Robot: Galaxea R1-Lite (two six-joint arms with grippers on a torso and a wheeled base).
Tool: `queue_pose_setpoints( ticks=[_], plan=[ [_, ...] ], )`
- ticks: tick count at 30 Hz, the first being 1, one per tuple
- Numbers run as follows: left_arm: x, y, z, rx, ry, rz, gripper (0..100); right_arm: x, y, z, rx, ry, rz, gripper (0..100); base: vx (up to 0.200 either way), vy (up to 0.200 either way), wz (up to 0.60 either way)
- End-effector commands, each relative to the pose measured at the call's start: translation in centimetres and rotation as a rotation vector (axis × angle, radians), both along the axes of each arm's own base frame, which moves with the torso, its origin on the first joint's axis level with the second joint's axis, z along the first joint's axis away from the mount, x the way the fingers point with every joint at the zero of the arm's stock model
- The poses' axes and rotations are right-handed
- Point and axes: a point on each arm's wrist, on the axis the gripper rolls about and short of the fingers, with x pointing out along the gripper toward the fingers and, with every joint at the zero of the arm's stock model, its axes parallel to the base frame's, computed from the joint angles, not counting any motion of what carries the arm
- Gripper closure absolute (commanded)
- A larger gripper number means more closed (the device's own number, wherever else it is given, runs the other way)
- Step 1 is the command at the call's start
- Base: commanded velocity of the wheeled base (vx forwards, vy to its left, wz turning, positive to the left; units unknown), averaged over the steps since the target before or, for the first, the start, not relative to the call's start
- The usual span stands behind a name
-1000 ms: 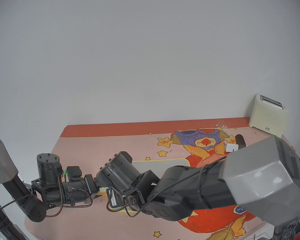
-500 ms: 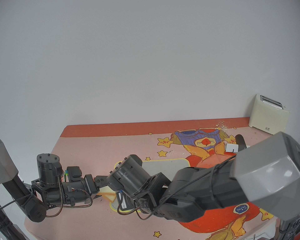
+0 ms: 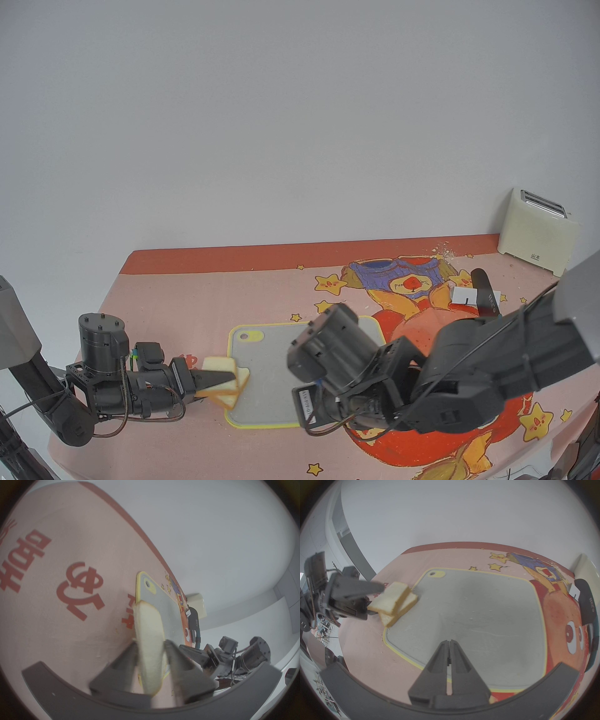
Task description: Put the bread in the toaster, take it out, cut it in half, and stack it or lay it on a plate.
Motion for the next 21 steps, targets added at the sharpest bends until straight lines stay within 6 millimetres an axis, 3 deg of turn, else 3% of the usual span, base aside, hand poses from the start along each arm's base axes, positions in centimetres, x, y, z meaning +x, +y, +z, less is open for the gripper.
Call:
queue_pose_setpoints(
  ticks=[1, 3, 9, 13, 15, 17, 21],
  plan=[
    [0.2, 0.0, 0.2, -0.013, -0.038, 0.007, 100, 0.0, -3.3, 2.4, 0.045, -0.023, -0.055, 100, 0.0, 0.0, 0.0],
    [0.1, 0.0, 0.1, -0.012, -0.032, 0.006, 100, -0.1, -5.2, 3.3, 0.079, -0.021, -0.105, 100, 0.0, 0.0, 0.0],
    [0.1, 0.1, 0.4, -0.02, -0.052, 0.01, 100, 0.1, -8.5, 7.3, 0.227, -0.052, -0.144, 100, 0.0, 0.0, 0.0],
    [-0.3, 0.4, 0.8, -0.031, -0.098, 0.017, 100, -1.1, -11.3, 9.8, 0.337, -0.069, -0.132, 100, 0.0, 0.0, 0.0],
    [-0.6, 0.5, 1.2, -0.039, -0.124, 0.019, 100, -1.4, -12.2, 10.2, 0.36, -0.067, -0.134, 100, 0.0, 0.0, 0.0],
    [-1.4, 1.2, 2.6, -0.073, -0.23, 0.036, 100, -2.2, -15.0, 11.5, 0.432, -0.079, -0.136, 100, 0.0, 0.0, 0.0],
    [-2.0, 1.6, 3.8, -0.089, -0.314, 0.047, 100, -2.7, -16.5, 12.4, 0.462, -0.117, -0.149, 100, 0.0, 0.0, 0.0]
  ],
)
